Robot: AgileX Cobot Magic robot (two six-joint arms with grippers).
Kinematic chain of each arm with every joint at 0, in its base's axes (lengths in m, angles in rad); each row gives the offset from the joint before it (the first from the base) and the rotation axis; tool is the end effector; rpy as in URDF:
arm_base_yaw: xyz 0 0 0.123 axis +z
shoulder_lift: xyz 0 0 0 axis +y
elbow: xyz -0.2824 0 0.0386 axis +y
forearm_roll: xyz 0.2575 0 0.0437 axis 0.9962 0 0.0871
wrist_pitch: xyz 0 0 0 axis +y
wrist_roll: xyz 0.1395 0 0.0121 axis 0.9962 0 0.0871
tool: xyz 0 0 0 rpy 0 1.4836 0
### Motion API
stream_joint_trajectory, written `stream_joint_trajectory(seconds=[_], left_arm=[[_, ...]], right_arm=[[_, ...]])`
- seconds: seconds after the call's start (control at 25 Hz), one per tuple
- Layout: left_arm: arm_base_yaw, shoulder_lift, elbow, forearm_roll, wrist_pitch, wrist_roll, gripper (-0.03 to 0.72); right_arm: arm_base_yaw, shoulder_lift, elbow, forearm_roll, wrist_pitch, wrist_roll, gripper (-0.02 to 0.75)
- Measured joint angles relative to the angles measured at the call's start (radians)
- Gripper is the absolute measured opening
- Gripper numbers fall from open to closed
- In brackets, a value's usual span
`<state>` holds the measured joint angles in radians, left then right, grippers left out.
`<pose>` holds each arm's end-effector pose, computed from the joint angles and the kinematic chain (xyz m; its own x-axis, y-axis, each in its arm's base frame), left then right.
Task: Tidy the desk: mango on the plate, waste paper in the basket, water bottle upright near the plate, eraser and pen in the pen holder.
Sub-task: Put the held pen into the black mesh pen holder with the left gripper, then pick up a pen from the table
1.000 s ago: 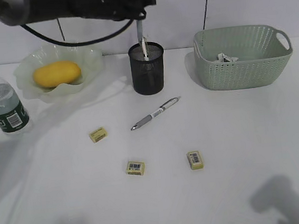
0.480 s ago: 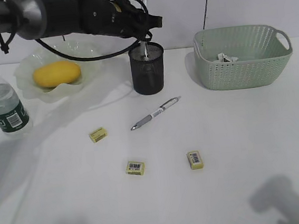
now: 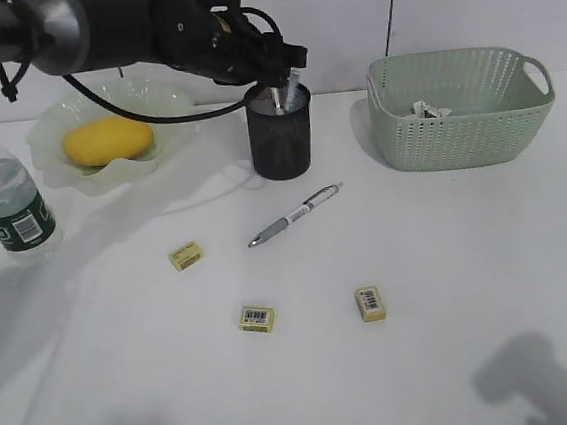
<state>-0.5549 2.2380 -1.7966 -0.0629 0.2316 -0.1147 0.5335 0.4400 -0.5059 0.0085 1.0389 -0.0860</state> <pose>0.4861 -0.3037 0.1730 -0.5563 0.1390 -0.8193 0.4465 0.8815 -0.1537 0.0886 0.0535 0.2303 -0.6228 -0.4626 -0.6310 -0.5652 0.8237 -0.0460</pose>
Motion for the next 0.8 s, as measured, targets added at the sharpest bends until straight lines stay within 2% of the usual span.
stream_joint_trajectory(seconds=[0.24,0.44,0.64,0.8], left_arm=[[0.0,-0.052,0.0,0.005,0.026,0.0,0.394],[0.0,-0.172,0.0,0.063,0.116,0.0,0.395],[0.0,-0.278,0.0,0.099,0.363,0.001,0.396],[0.0,-0.348,0.0,0.143,0.662,0.003,0.395]], right_arm=[[0.0,0.0,0.0,0.0,0.0,0.0,0.477],[0.0,0.0,0.0,0.0,0.0,0.0,0.477],[0.0,0.0,0.0,0.0,0.0,0.0,0.477],[0.0,0.0,0.0,-0.001,0.0,0.0,0.477]])
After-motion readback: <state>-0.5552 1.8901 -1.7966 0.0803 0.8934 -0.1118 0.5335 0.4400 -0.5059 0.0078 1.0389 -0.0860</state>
